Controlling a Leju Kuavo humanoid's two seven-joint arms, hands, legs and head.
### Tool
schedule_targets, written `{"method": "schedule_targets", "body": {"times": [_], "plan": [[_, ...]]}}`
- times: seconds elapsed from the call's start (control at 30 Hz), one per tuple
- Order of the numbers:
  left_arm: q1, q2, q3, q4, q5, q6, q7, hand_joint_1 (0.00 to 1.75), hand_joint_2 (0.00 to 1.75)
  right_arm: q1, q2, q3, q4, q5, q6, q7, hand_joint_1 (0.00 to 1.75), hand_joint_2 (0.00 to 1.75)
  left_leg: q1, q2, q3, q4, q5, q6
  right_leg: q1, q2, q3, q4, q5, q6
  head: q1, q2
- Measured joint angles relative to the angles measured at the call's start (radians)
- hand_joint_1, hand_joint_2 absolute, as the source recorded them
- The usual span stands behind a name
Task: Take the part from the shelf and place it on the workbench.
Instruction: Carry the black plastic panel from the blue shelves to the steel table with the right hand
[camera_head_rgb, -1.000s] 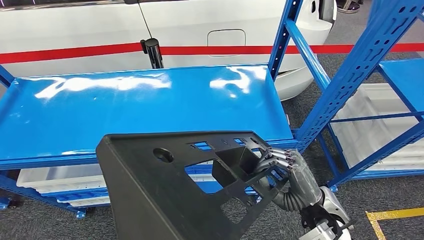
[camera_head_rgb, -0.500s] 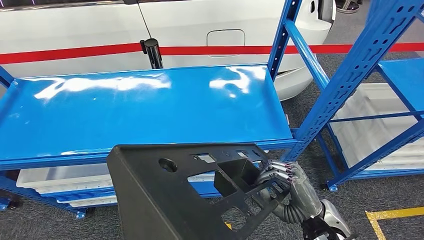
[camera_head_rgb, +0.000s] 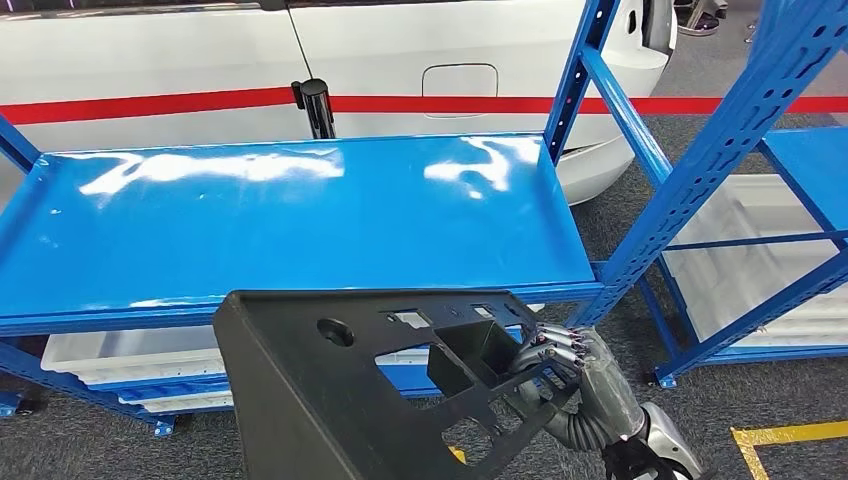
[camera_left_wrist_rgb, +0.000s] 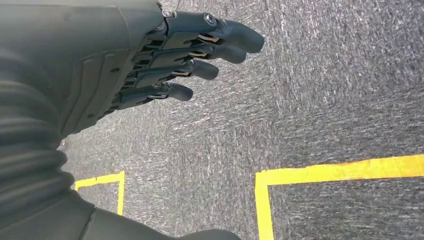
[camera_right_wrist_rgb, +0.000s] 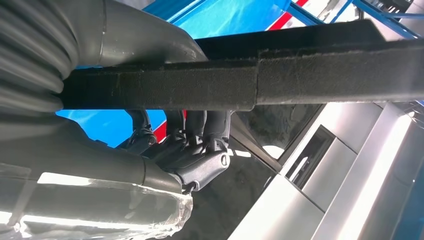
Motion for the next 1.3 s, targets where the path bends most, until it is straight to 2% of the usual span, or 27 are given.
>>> {"method": "schedule_targets", "body": {"times": [0.03, 0.07, 0.1, 0.13, 0.17, 0.2, 0.23, 0.33, 0.4, 0.47, 0.5, 0.53, 0.57, 0.63, 0.67, 0.73, 0.8, 0.87, 0.9, 0.97, 1.0, 1.03, 1.07, 1.13, 1.17, 1.2, 1.3], "plan": [[0.0, -0.003, 0.0, 0.0, -0.005, -0.003, -0.001, 0.0, 1.75, 0.0, 0.002, 0.001, 0.0, 0.002, 0.0, 0.0, 1.75, 1.75, 0.001, -0.001, 0.0, 0.0, -0.001, -0.003, -0.003, 0.0, 0.008, -0.006, 0.004, 0.008, 0.001, 0.0], [0.001, -0.007, -0.001, 0.0, -0.01, -0.005, -0.003, 0.0, 1.75, 0.0, 0.005, 0.001, 0.001, 0.004, 0.0, 0.001, 1.75, 1.75, 0.003, -0.002, 0.002, 0.001, -0.002, -0.007, -0.008, -0.002, 0.04, -0.056, 0.021, 0.019, 0.001, 0.0], [0.001, -0.01, -0.002, 0.0, -0.014, -0.006, -0.004, 0.0, 1.75, 0.0, 0.008, 0.001, 0.001, 0.006, -0.001, 0.002, 1.75, 1.75, 0.005, -0.003, 0.004, 0.003, -0.005, -0.014, -0.013, -0.004, 0.085, -0.13, 0.042, 0.029, 0.001, 0.0], [0.001, -0.013, -0.003, 0.0, -0.018, -0.006, -0.005, 0.0, 1.75, 0.0, 0.011, 0.002, 0.0, 0.007, -0.001, 0.003, 1.75, 1.75, 0.004, -0.004, 0.004, 0.006, -0.009, -0.023, -0.014, -0.006, 0.129, -0.199, 0.059, 0.034, 0.002, 0.0], [0.001, -0.014, -0.004, 0.0, -0.021, -0.006, -0.005, 0.0, 1.75, 0.0, 0.014, 0.003, 0.0, 0.008, -0.002, 0.003, 1.75, 1.75, 0.003, -0.005, 0.005, 0.009, -0.013, -0.031, -0.014, -0.006, 0.16, -0.249, 0.069, 0.032, 0.002, 0.0], [0.001, -0.014, -0.004, 0.0, -0.022, -0.006, -0.005, 0.0, 1.75, 0.0, 0.016, 0.003, 0.0, 0.009, -0.002, 0.004, 1.75, 1.75, 0.002, -0.005, 0.006, 0.011, -0.017, -0.039, -0.012, -0.005, 0.176, -0.273, 0.072, 0.025, 0.002, 0.0], [0.001, -0.014, -0.005, 0.0, -0.023, -0.006, -0.005, 0.0, 1.75, 0.001, 0.019, 0.003, -0.001, 0.009, -0.002, 0.004, 1.75, 1.75, 0.002, -0.004, 0.006, 0.012, -0.02, -0.045, -0.007, -0.004, 0.179, -0.275, 0.07, 0.015, 0.001, 0.0], [0.001, -0.014, -0.005, 0.0, -0.023, -0.006, -0.005, 0.0, 1.75, 0.002, 0.023, 0.003, -0.001, 0.009, -0.003, 0.005, 1.75, 1.75, 0.013, -0.002, 0.002, 0.034, -0.039, -0.06, -0.006, 0.0, 0.181, -0.274, 0.069, -0.011, 0.0, 0.0], [0.001, -0.014, -0.006, 0.0, -0.025, -0.006, -0.005, 0.0, 1.75, 0.001, 0.026, 0.003, -0.002, 0.009, -0.003, 0.005, 1.75, 1.75, 0.017, -0.002, -0.04, 0.128, -0.093, -0.067, -0.004, 0.001, 0.184, -0.275, 0.067, -0.022, -0.001, 0.0], [0.001, -0.014, -0.006, 0.0, -0.029, -0.005, -0.003, 0.0, 1.75, 0.001, 0.029, 0.004, -0.001, 0.009, -0.003, 0.005, 1.75, 1.75, 0.017, -0.001, -0.112, 0.267, -0.153, -0.069, 0.004, 0.001, 0.186, -0.274, 0.064, -0.029, -0.001, 0.0], [0.002, -0.014, -0.007, 0.001, -0.031, -0.004, -0.001, 0.0, 1.75, 0.001, 0.031, 0.004, -0.001, 0.009, -0.002, 0.006, 1.75, 1.75, 0.016, -0.001, -0.138, 0.311, -0.162, -0.066, 0.01, 0.001, 0.187, -0.274, 0.062, -0.031, -0.001, 0.0], [0.002, -0.013, -0.007, 0.0, -0.031, -0.004, 0.001, 0.0, 1.75, 0.001, 0.032, 0.004, -0.001, 0.008, 0.0, 0.007, 1.75, 1.75, 0.014, -0.002, -0.147, 0.319, -0.151, -0.06, 0.016, 0.002, 0.19, -0.274, 0.061, -0.033, -0.001, 0.0], [0.002, -0.013, -0.007, 0.0, -0.031, -0.003, 0.003, 0.0, 1.75, 0.001, 0.033, 0.004, -0.001, 0.006, 0.004, 0.007, 1.75, 1.75, 0.01, -0.002, -0.136, 0.286, -0.121, -0.05, 0.022, 0.003, 0.194, -0.274, 0.059, -0.036, -0.001, 0.0], [0.002, -0.01, -0.007, 0.0, -0.029, -0.003, 0.006, 0.0, 1.75, 0.0, 0.036, 0.004, -0.001, 0.002, 0.011, 0.008, 1.75, 1.75, -0.004, -0.003, -0.078, 0.155, -0.046, -0.016, 0.029, 0.004, 0.202, -0.275, 0.055, -0.041, 0.001, 0.0], [0.001, -0.008, -0.007, 0.0, -0.028, -0.002, 0.007, 0.0, 1.75, -0.001, 0.037, 0.004, 0.0, 0.0, 0.013, 0.008, 1.75, 1.75, -0.013, 0.001, -0.052, 0.098, -0.022, 0.002, 0.033, 0.004, 0.204, -0.275, 0.054, -0.042, 0.003, 0.0], [0.001, -0.004, -0.007, 0.0, -0.027, -0.001, 0.007, 0.0, 1.75, -0.001, 0.04, 0.004, 0.001, -0.001, 0.014, 0.009, 1.75, 1.75, -0.029, 0.009, -0.032, 0.05, -0.009, 0.024, 0.032, 0.002, 0.204, -0.276, 0.053, -0.038, 0.005, 0.0], [0.001, -0.003, -0.007, 0.0, -0.03, 0.0, 0.006, 0.0, 1.75, 0.003, 0.042, 0.004, -0.001, 0.004, 0.015, 0.008, 1.75, 1.75, -0.03, 0.012, -0.027, 0.033, 0.003, 0.029, 0.032, -0.001, 0.203, -0.277, 0.054, -0.032, 0.002, 0.0], [0.001, -0.004, -0.008, 0.0, -0.037, 0.0, 0.001, 0.0, 1.75, 0.014, 0.044, 0.004, -0.007, 0.015, 0.014, 0.005, 1.75, 1.75, -0.021, 0.012, -0.018, 0.007, 0.022, 0.029, 0.035, -0.002, 0.188, -0.25, 0.034, -0.03, 0.003, 0.0], [0.001, -0.005, -0.009, 0.0, -0.04, 0.0, -0.002, 0.0, 1.75, 0.022, 0.045, 0.004, -0.01, 0.023, 0.012, 0.003, 1.75, 1.75, -0.016, 0.013, -0.016, -0.003, 0.029, 0.027, 0.034, -0.002, 0.167, -0.206, 0.009, -0.031, 0.004, 0.0], [0.001, -0.007, -0.011, 0.0, -0.044, 0.0, -0.005, 0.0, 1.75, 0.037, 0.045, 0.004, -0.014, 0.038, 0.01, -0.001, 1.75, 1.75, -0.014, 0.012, -0.023, -0.005, 0.035, 0.023, 0.025, -0.002, 0.106, -0.074, -0.05, -0.029, 0.004, 0.0], [0.002, -0.008, -0.011, 0.0, -0.045, -0.001, -0.005, 0.0, 1.75, 0.044, 0.045, 0.005, -0.015, 0.045, 0.01, -0.003, 1.75, 1.75, -0.013, 0.012, -0.027, -0.005, 0.037, 0.019, 0.019, -0.002, 0.083, -0.021, -0.068, -0.023, 0.004, 0.0], [0.002, -0.009, -0.012, 0.0, -0.045, -0.002, -0.005, 0.0, 1.75, 0.049, 0.046, 0.005, -0.015, 0.05, 0.01, -0.005, 1.75, 1.75, -0.011, 0.012, -0.031, -0.004, 0.04, 0.014, 0.013, -0.002, 0.076, -0.001, -0.072, -0.013, 0.004, 0.0], [0.003, -0.009, -0.012, 0.0, -0.046, -0.002, -0.005, 0.0, 1.75, 0.051, 0.046, 0.005, -0.015, 0.055, 0.01, -0.007, 1.75, 1.75, -0.007, 0.012, -0.036, -0.003, 0.043, 0.008, 0.005, -0.003, 0.092, -0.026, -0.059, 0.001, 0.004, 0.0], [0.002, -0.009, -0.012, 0.0, -0.046, -0.004, -0.005, 0.0, 1.75, 0.051, 0.046, 0.005, -0.015, 0.062, 0.01, -0.013, 1.75, 1.75, 0.0, 0.012, -0.045, 0.007, 0.047, -0.007, -0.011, -0.006, 0.17, -0.165, -0.014, 0.031, 0.005, 0.0], [0.001, -0.008, -0.012, 0.0, -0.046, -0.004, -0.005, 0.0, 1.75, 0.049, 0.047, 0.006, -0.015, 0.062, 0.012, -0.016, 1.75, 1.75, 0.001, 0.012, -0.051, 0.015, 0.046, -0.017, -0.015, -0.007, 0.203, -0.227, 0.004, 0.036, 0.006, 0.0], [0.001, -0.007, -0.012, 0.0, -0.046, -0.004, -0.006, 0.0, 1.75, 0.047, 0.047, 0.007, -0.014, 0.062, 0.014, -0.017, 1.75, 1.75, 0.001, 0.011, -0.055, 0.021, 0.044, -0.027, -0.016, -0.007, 0.222, -0.264, 0.014, 0.033, 0.006, 0.0], [0.001, -0.005, -0.011, 0.0, -0.041, -0.011, -0.021, 0.0, 1.75, 0.042, 0.049, 0.008, -0.013, 0.058, 0.027, -0.021, 1.75, 1.75, 0.005, 0.012, -0.06, 0.025, 0.039, -0.049, -0.011, -0.004, 0.217, -0.272, 0.024, -0.002, 0.002, 0.0]]}}
